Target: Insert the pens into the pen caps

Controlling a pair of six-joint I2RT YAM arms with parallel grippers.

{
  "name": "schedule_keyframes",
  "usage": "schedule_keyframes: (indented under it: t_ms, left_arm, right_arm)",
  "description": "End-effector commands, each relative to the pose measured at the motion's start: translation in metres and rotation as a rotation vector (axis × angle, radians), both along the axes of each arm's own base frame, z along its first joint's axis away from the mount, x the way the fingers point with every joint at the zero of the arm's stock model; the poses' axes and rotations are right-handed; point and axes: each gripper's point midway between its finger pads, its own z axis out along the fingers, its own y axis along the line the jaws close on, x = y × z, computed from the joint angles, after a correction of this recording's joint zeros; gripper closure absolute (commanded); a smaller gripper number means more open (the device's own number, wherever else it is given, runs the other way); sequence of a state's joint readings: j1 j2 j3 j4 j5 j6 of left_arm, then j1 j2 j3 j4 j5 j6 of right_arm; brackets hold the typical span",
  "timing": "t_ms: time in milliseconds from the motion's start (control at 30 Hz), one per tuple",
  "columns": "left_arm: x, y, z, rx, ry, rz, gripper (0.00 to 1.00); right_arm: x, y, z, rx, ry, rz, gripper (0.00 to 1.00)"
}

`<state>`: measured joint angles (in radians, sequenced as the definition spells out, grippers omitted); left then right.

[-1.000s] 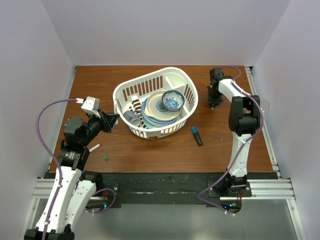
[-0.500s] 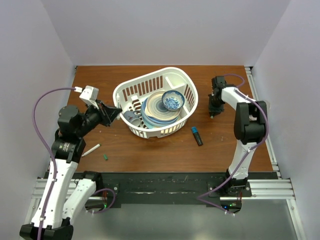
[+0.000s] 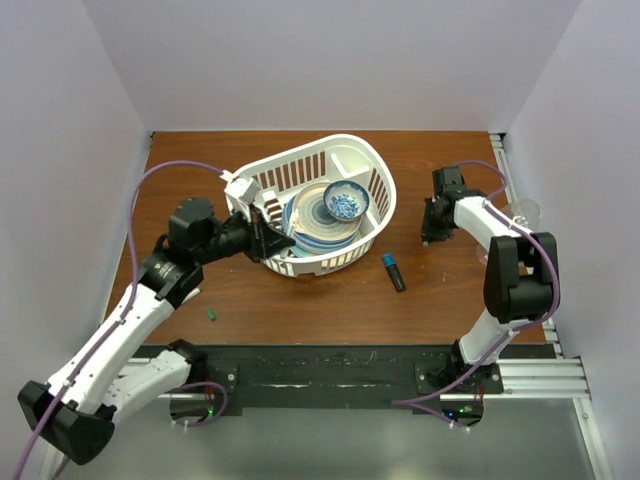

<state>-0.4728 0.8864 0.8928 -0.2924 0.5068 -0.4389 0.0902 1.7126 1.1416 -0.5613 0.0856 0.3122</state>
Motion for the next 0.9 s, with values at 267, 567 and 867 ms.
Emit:
schedule_keyframes:
  t_ms: [267,567,867]
  left_arm:
    - [-0.010,-0.058,0.033,-0.123,-0.022,-0.106,1.00]
    - [-0.006,-0.084,0.029,-0.209,0.007,-0.168,1.00]
    - [-0.002,-0.109,0.031,-0.266,0.052,-0.205,1.00]
  right_arm:
    - [0.001,0.026,0.100,0.171,-0.312,-0.046,1.00]
    - [-0.022,0.082,0.212,0.444,-0.584,0.067,1.00]
    - [-0.053,0.156,0.296,0.698,-0.749,0.203,1.00]
